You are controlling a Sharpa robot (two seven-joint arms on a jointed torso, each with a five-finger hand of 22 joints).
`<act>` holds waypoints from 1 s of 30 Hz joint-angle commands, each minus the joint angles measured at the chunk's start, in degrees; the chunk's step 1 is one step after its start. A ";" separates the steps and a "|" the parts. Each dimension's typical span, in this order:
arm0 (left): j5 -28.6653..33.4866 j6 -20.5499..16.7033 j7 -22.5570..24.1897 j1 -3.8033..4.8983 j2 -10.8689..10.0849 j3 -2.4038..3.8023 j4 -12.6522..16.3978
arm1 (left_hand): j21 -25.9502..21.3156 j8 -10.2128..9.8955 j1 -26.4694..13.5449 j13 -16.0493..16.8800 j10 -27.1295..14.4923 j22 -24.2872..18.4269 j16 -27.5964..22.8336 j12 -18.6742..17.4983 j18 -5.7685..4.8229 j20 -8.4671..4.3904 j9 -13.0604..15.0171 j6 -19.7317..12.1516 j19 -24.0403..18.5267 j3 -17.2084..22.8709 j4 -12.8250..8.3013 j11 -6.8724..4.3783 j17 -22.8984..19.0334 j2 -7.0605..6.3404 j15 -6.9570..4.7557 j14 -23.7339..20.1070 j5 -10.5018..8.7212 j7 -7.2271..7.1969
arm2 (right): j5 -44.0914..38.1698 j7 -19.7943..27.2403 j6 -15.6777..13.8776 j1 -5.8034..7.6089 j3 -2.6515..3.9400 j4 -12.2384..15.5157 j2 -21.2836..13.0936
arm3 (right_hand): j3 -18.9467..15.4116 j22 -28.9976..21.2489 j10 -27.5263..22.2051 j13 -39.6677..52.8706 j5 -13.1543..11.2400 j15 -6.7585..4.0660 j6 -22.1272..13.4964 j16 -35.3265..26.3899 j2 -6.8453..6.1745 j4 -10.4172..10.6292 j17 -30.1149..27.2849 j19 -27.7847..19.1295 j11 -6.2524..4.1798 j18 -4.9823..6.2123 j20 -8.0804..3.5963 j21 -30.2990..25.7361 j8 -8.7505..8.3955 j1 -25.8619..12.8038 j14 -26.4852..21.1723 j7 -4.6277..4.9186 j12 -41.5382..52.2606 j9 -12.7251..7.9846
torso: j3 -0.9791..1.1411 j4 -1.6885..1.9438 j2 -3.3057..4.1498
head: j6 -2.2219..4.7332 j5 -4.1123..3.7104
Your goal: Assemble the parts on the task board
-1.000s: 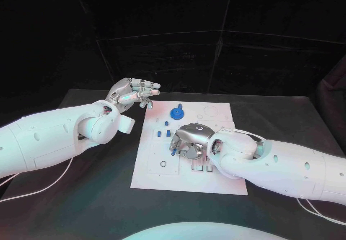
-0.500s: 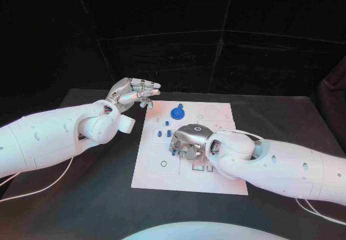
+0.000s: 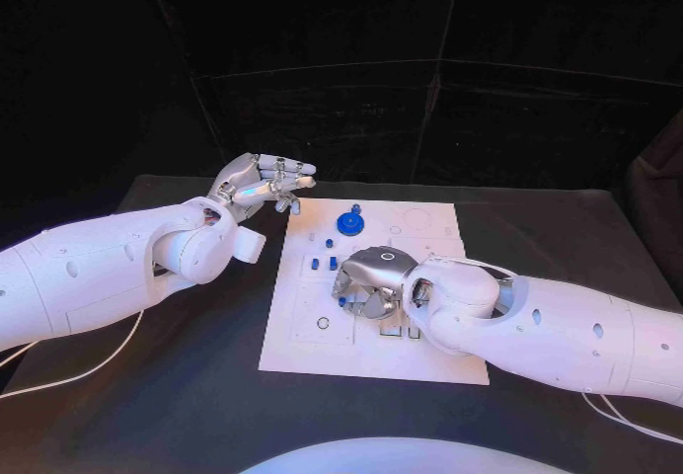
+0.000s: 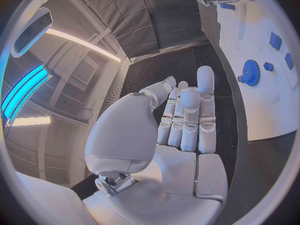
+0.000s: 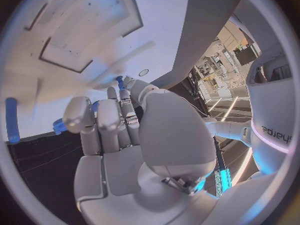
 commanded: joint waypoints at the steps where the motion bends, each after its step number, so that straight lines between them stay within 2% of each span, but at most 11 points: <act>1: 0.22 0.54 -0.02 0.10 -0.16 0.05 0.07 | -0.15 0.14 -0.03 0.07 -0.37 -0.07 -0.20 0.38 0.73 -0.02 -0.08 0.00 -0.39 -0.13 -0.28 0.09 -0.06 0.27 0.00 -0.29 -0.15 0.14 | -1.42 -0.97 -2.60 0.07 -0.03 0.41 -0.44 | -1.29 -2.70 -1.82 0.17 -0.21 0.12 -1.82 -2.24 -0.17 -0.28 -2.85 -1.94 0.45 1.22 0.40 -1.91 -0.18 -0.60 -1.22 0.42 0.21 -0.05 | 0.05 0.04 -0.01 | -0.06 -0.01; 5: 0.22 0.56 -0.09 0.10 -0.28 0.05 0.05 | -0.15 0.14 -0.03 0.07 -0.37 -0.07 -0.20 0.38 0.73 -0.02 -0.08 0.00 -0.39 -0.13 -0.28 0.09 -0.06 0.27 0.00 -0.29 -0.15 0.14 | -1.34 -0.42 -4.13 0.06 -0.05 1.07 -1.11 | -3.12 -3.73 -3.02 0.29 0.17 0.27 -3.45 -2.89 -0.26 -0.58 -3.95 -2.45 0.57 1.43 0.58 -2.81 -0.16 -0.67 -1.55 0.51 1.21 -0.01 | 0.04 -0.02 -0.02 | -0.07 0.03; 10: 0.22 0.61 -0.11 0.09 -0.33 0.04 -0.05 | -0.15 0.14 -0.03 0.07 -0.37 -0.07 -0.20 0.38 0.73 -0.02 -0.08 0.00 -0.39 -0.13 -0.28 0.09 -0.06 0.27 0.00 -0.29 -0.15 0.14 | -0.62 0.84 -7.30 0.02 -0.06 2.76 -2.67 | -4.11 -3.31 -2.85 0.44 0.81 0.04 -3.90 -2.27 0.33 -0.83 -3.57 -1.74 0.34 1.31 0.47 -2.64 0.03 -0.33 -1.08 0.25 2.66 0.10 | 0.11 -0.03 0.00 | 0.11 -0.06; 13: 0.22 0.64 -0.13 0.09 -0.34 0.04 -0.15 | -0.15 0.14 -0.03 0.07 -0.37 -0.07 -0.20 0.38 0.73 -0.02 -0.08 0.00 -0.39 -0.13 -0.28 0.09 -0.06 0.27 0.00 -0.29 -0.15 0.14 | 1.11 1.32 -8.91 0.02 -0.03 4.57 -4.96 | -4.56 -2.39 -1.89 0.51 1.03 -0.23 -3.12 -1.43 0.79 -0.83 -2.84 -0.69 0.05 1.11 0.25 -2.05 0.32 -0.32 -0.36 0.00 4.01 0.23 | 0.11 -0.08 -0.08 | 0.30 -0.35; 14: 0.22 0.65 -0.13 0.09 -0.36 0.04 -0.15 | -0.15 0.14 -0.03 0.07 -0.37 -0.07 -0.20 0.38 0.73 -0.02 -0.08 0.00 -0.39 -0.13 -0.28 0.09 -0.06 0.27 0.00 -0.29 -0.15 0.14 | 1.81 1.14 -9.01 0.05 0.01 5.35 -6.19 | -4.65 -1.74 -1.33 0.50 1.15 -0.40 -2.79 -0.89 1.01 -0.83 -2.32 -0.04 -0.11 0.96 0.12 -1.62 0.38 -0.30 0.06 -0.17 4.62 0.26 | 0.04 -0.06 -0.11 | 0.41 -0.58; 17: 0.22 0.67 -0.15 0.09 -0.42 0.03 -0.13 | -0.15 0.14 -0.03 0.07 -0.37 -0.07 -0.20 0.38 0.73 -0.02 -0.08 0.00 -0.39 -0.13 -0.28 0.09 -0.06 0.27 0.00 -0.29 -0.15 0.14 | 3.60 -0.07 -8.08 0.49 0.64 6.49 -9.25 | -4.96 -0.97 -0.77 0.41 1.20 -0.62 -2.55 -0.31 1.02 -0.68 -1.75 0.72 -0.45 0.79 -0.10 -1.12 0.35 -0.60 0.46 -0.58 5.31 0.24 | -0.05 -0.12 -0.14 | 0.74 -0.96; 18: 0.22 0.68 -0.15 0.09 -0.44 0.03 -0.09 | -0.15 0.14 -0.03 0.07 -0.37 -0.07 -0.20 0.38 0.73 -0.02 -0.08 0.00 -0.39 -0.13 -0.28 0.09 -0.06 0.27 0.00 -0.29 -0.15 0.14 | 4.12 -0.65 -7.42 0.83 1.01 6.60 -10.35 | -5.29 -0.93 -0.82 0.34 1.26 -0.69 -2.68 -0.22 0.80 -0.59 -1.70 0.82 -0.56 0.78 -0.18 -1.09 0.23 -0.85 0.54 -0.72 5.44 0.20 | -0.07 -0.14 -0.15 | 0.95 -1.13; 21: 0.22 0.72 -0.15 0.09 -0.46 0.03 0.01 | -0.15 0.14 -0.03 0.07 -0.37 -0.07 -0.20 0.38 0.73 -0.02 -0.08 0.00 -0.39 -0.13 -0.28 0.09 -0.06 0.27 0.00 -0.29 -0.15 0.14 | 4.80 -1.58 -6.25 1.98 1.53 6.41 -12.36 | -7.30 -1.41 -2.08 0.15 2.25 -0.78 -3.56 -0.49 -0.12 -0.18 -2.23 0.67 -0.67 0.85 -0.36 -1.43 -0.09 -1.80 0.55 -0.88 5.49 0.06 | -0.08 -0.14 -0.12 | 1.31 -1.46; 24: 0.22 0.77 -0.14 0.09 -0.43 0.03 0.09 | -0.27 0.11 -0.03 0.11 -0.52 -0.15 -0.28 0.50 0.73 0.02 -0.09 -0.10 -0.39 -0.20 -0.35 0.14 -0.26 0.34 0.05 -0.37 -0.14 0.19 | 4.52 -2.35 -5.04 3.04 1.83 6.04 -14.03 | -10.65 -2.86 -4.28 0.14 3.18 -0.65 -5.59 -1.40 -0.48 0.14 -3.52 -0.14 -0.47 1.09 -0.29 -2.49 -0.15 -1.72 0.23 -1.06 5.34 0.01 | -0.03 -0.02 -0.04 | 1.58 -1.72; 27: 0.22 0.79 -0.15 0.08 -0.40 0.02 0.13 | -0.27 0.11 -0.03 0.11 -0.52 -0.15 -0.28 0.50 0.73 0.02 -0.09 -0.10 -0.39 -0.20 -0.35 0.14 -0.26 0.34 0.05 -0.37 -0.14 0.19 | 4.04 -2.96 -3.92 3.55 1.96 5.40 -14.83 | -14.84 -3.85 -5.71 0.20 3.16 -0.51 -6.43 -2.05 0.09 0.84 -4.56 -0.55 -0.22 1.25 -0.09 -3.31 -0.07 -0.37 0.04 -1.32 5.83 0.10 | -0.01 0.04 -0.04 | 1.76 -1.86; 30: 0.22 0.82 -0.17 0.08 -0.36 0.02 0.14 | -0.27 0.11 -0.03 0.11 -0.52 -0.15 -0.28 0.50 0.73 0.02 -0.09 -0.10 -0.39 -0.20 -0.35 0.14 -0.26 0.34 0.05 -0.37 -0.14 0.19 | 3.43 -3.51 -2.95 3.81 2.02 4.60 -15.03 | -16.14 -4.25 -6.31 0.16 3.09 -0.44 -6.61 -2.30 0.50 1.21 -4.98 -0.70 -0.15 1.30 -0.04 -3.62 -0.11 0.35 -0.02 -1.43 6.01 0.11 | -0.01 0.04 0.01 | 1.89 -1.92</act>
